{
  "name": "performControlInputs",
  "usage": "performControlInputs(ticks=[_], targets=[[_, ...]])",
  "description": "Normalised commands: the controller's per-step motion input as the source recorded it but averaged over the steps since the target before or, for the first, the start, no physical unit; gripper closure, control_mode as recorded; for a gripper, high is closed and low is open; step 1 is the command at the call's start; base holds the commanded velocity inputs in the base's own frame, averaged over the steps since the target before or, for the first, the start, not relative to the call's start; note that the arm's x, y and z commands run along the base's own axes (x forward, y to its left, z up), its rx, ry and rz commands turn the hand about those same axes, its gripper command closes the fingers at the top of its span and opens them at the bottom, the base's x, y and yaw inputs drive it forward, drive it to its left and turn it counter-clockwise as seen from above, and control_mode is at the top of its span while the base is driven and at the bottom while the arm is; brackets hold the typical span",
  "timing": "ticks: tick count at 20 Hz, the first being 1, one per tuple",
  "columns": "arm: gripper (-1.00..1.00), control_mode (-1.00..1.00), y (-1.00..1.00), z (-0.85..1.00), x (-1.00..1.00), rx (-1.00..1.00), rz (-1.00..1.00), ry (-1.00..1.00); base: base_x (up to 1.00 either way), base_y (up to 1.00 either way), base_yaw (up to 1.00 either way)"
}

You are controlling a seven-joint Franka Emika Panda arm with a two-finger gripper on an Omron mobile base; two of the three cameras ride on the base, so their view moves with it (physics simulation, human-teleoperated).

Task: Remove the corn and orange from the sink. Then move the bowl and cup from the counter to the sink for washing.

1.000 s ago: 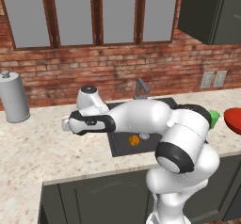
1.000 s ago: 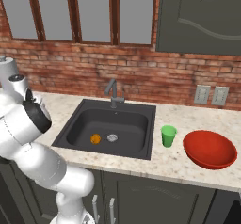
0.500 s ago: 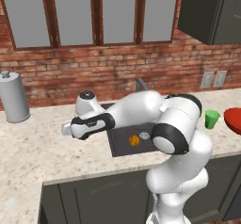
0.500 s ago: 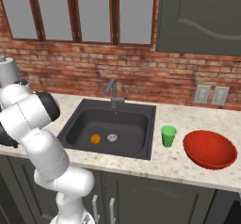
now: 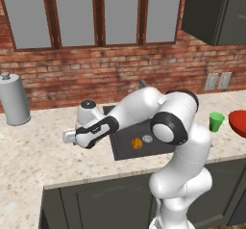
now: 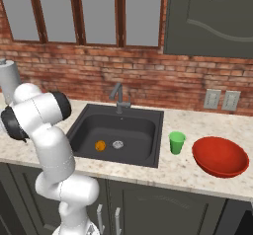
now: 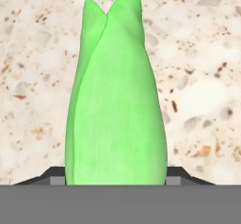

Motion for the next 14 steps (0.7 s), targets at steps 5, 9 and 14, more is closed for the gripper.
performControlInputs(ticks=[5,9,14], targets=[[1.0,-1.0,0.06,-0.27,0.12,0.0,0.0,0.0,0.0,0.0,0.0],[1.0,-1.0,0.06,-0.27,0.11,0.0,0.0,0.0,0.0,0.0,0.0],[1.0,-1.0,0.07,-0.26,0.12,0.0,0.0,0.0,0.0,0.0,0.0]])
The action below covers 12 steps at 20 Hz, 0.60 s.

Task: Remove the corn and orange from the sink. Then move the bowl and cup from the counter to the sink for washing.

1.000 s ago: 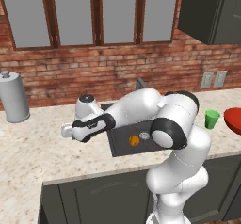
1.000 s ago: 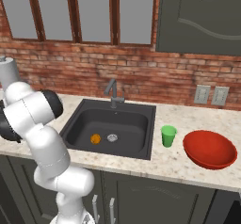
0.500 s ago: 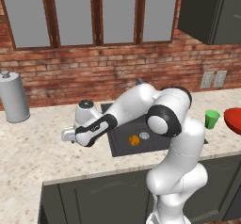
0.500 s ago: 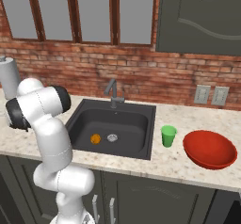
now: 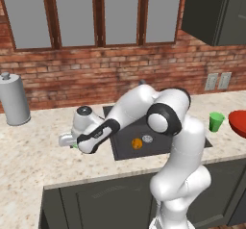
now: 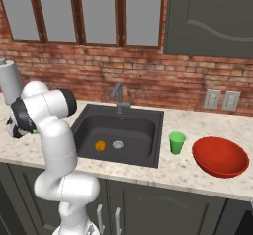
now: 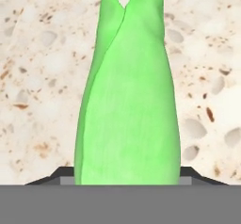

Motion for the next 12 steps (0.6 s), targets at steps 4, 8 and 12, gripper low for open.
performControlInputs(ticks=[4,8,12], targets=[[1.0,-1.0,0.04,-0.29,0.09,0.0,0.0,0.0,0.0,0.0,0.0],[1.0,-1.0,0.02,-0.3,0.09,0.0,0.0,0.0,0.0,0.0,0.0],[1.0,-1.0,0.0,-0.32,0.09,-0.02,0.0,0.0,0.0,0.0,0.0]])
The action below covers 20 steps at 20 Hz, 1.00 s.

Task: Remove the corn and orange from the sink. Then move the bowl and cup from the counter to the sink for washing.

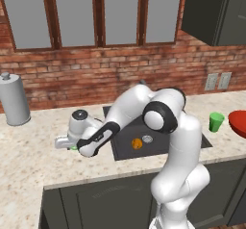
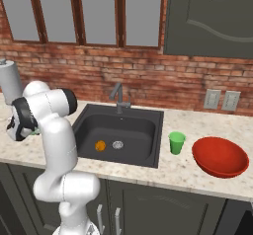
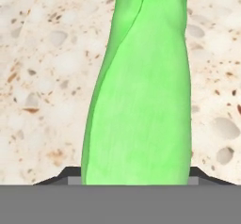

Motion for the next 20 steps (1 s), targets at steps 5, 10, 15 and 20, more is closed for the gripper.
performControlInputs(ticks=[5,10,15,20], targets=[[1.0,-1.0,0.0,-0.32,0.09,-0.03,0.0,0.0,0.0,0.0,0.0],[-1.0,-1.0,0.0,-0.32,0.08,-0.04,0.0,0.0,0.0,0.0,0.0],[-1.0,-1.0,-0.05,-0.16,0.01,-0.02,-0.01,0.0,0.0,0.0,0.0],[-1.0,-1.0,-0.08,0.0,-0.02,0.0,-0.06,0.0,0.0,0.0,0.0]])
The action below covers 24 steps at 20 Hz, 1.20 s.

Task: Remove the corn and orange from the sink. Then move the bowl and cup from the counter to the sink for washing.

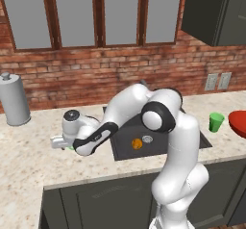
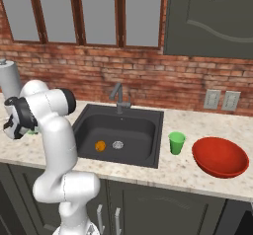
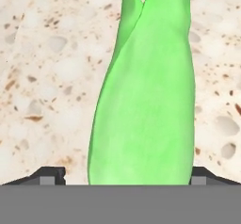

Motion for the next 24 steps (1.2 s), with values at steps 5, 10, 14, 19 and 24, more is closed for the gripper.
performControlInputs(ticks=[5,10,14,19,24], targets=[[-1.0,-1.0,-0.11,0.06,-0.06,0.0,-0.09,0.0,0.0,0.0,0.0],[-1.0,-1.0,-0.15,0.26,-0.1,0.0,-0.08,0.0,0.0,0.0,0.0],[-1.0,-1.0,-0.15,0.35,-0.1,0.0,-0.06,0.0,0.0,0.0,0.0],[-1.0,-1.0,-0.16,0.42,-0.14,0.0,-0.01,0.0,0.0,0.0,0.0],[-1.0,-1.0,-0.12,0.45,-0.16,0.03,0.0,0.0,0.0,0.0,0.0]])
